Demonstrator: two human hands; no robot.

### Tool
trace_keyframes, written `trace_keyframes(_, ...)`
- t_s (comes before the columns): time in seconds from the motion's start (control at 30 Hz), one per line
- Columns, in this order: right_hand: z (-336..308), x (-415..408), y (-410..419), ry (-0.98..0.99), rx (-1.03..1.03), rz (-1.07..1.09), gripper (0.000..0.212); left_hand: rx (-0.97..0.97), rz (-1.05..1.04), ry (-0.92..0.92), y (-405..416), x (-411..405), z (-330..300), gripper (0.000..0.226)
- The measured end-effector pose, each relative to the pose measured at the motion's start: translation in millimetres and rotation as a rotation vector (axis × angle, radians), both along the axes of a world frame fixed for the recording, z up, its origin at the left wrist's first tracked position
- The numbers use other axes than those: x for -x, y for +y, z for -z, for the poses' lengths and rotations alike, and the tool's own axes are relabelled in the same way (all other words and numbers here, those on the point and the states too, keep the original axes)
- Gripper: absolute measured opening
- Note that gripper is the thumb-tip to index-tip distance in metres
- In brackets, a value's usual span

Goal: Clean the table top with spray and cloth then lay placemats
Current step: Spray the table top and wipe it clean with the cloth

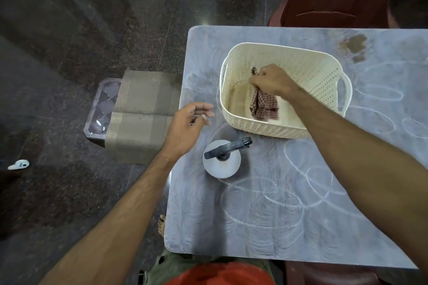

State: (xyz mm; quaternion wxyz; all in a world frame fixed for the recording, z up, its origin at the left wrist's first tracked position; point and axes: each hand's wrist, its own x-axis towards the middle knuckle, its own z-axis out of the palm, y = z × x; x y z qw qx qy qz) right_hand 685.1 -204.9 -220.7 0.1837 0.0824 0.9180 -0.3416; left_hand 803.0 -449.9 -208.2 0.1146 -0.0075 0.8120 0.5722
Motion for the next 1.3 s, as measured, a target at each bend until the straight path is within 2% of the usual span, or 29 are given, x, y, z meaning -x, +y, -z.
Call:
trace_keyframes(0.13, -32, -21, 23, 0.143, 0.348, 0.133, 0.024, -0.061, -0.026, 0.040, 11, 3, -28, 0.026)
trace_keyframes(0.23, -53, -44, 23, 0.268, 0.462, 0.168, 0.026, -0.079, -0.056, 0.067, 29, 9, -52, 0.021)
trace_keyframes(0.37, -87, -72, 11, 0.435, 0.491, 0.158, 0.022, -0.049, 0.000, 0.015, 63, 16, -83, 0.013)
trace_keyframes(0.47, -108, -94, 2, 0.542, 0.455, 0.111, 0.011, -0.111, 0.004, -0.139, 85, 20, -107, 0.031)
trace_keyframes(0.57, -119, -122, -3, 0.589, 0.374, -0.021, 0.006, -0.140, 0.028, -0.188, 94, 17, -124, 0.054)
trace_keyframes(0.67, -117, -146, -2, 0.543, 0.314, -0.129, 0.011, -0.106, 0.089, -0.198, 95, 7, -129, 0.054)
trace_keyframes(0.77, -109, -158, 3, 0.514, 0.362, -0.141, 0.004, -0.045, 0.089, -0.190, 98, -1, -122, 0.029)
trace_keyframes(0.8, -107, -160, 5, 0.486, 0.462, -0.051, 0.006, -0.015, 0.092, -0.158, 98, -4, -118, 0.026)
trace_keyframes(0.9, -108, -166, 11, 0.302, 0.810, 0.444, 0.018, 0.225, 0.190, 0.040, 101, -19, -114, 0.028)
trace_keyframes(0.97, -104, -169, 16, 0.148, 0.878, 0.618, 0.028, 0.368, 0.265, 0.176, 107, -30, -116, 0.027)
trace_keyframes(1.1, -99, -183, 11, -0.048, 0.994, 0.569, 0.045, 0.495, 0.446, 0.267, 124, -55, -116, 0.020)
trace_keyframes(1.23, -103, -189, 4, -0.022, 1.323, 0.612, 0.043, 0.594, 0.523, 0.326, 135, -83, -105, 0.016)
trace_keyframes(1.3, -98, -192, 2, -0.035, 1.337, 0.654, 0.047, 0.600, 0.517, 0.347, 135, -91, -99, 0.018)
